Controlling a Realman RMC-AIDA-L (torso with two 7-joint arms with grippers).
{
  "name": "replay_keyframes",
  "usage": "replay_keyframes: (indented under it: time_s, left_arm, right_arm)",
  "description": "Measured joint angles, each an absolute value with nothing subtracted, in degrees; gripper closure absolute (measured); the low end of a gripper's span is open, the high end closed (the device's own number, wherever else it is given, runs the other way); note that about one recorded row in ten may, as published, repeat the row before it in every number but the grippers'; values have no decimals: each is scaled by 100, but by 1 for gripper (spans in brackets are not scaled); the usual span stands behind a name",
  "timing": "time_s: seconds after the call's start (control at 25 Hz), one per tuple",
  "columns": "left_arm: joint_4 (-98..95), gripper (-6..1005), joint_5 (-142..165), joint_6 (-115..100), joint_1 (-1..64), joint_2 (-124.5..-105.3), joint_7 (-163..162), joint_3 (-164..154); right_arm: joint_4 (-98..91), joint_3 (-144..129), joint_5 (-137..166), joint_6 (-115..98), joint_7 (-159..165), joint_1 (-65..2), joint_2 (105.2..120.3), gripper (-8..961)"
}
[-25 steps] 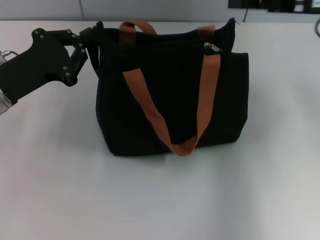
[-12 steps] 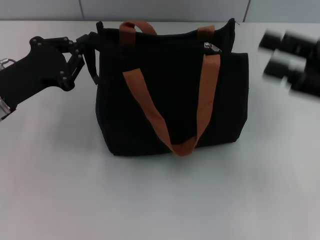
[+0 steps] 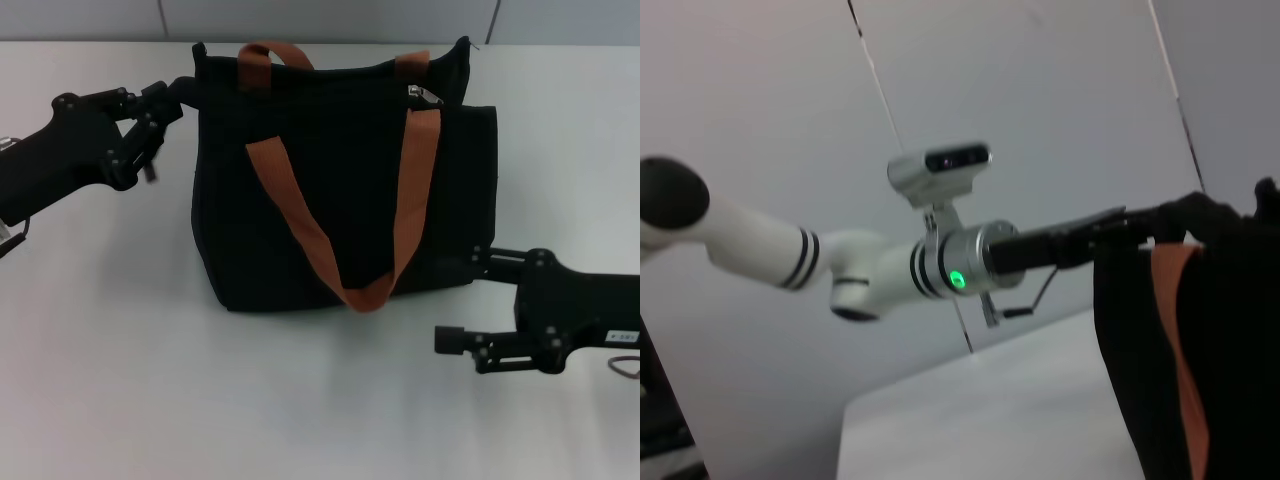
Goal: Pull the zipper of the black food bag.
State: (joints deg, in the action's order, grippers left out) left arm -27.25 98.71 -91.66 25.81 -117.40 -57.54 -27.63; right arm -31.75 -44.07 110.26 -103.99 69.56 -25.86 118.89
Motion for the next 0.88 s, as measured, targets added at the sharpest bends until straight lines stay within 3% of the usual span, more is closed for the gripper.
replay_keyframes:
  time_s: [0.12, 0.36, 0.64, 0.88]
  left_arm:
    - [-2740, 874, 9930, -9187, 2577, -11703, -5907, -2771]
    - [-3215, 731, 10695, -9625, 2598, -11413, -7214, -2786]
    - [-3478, 468, 11077, -10482, 2634, -11092, -8068, -2773]
    - [-3490, 301, 11070, -11252, 2616, -11138, -7830, -2800]
  right_arm:
    - [-3036, -4415, 11077, -10309, 6696, -2617, 11896, 136]
    - [-2849, -4421, 11082, -10197, 6257, -2671, 11900, 136]
    - [-2826, -4421, 11083, -9894, 6189, -2703, 11909, 136]
    - [-2821, -4420, 11082, -9786, 6091, -2706, 11909, 136]
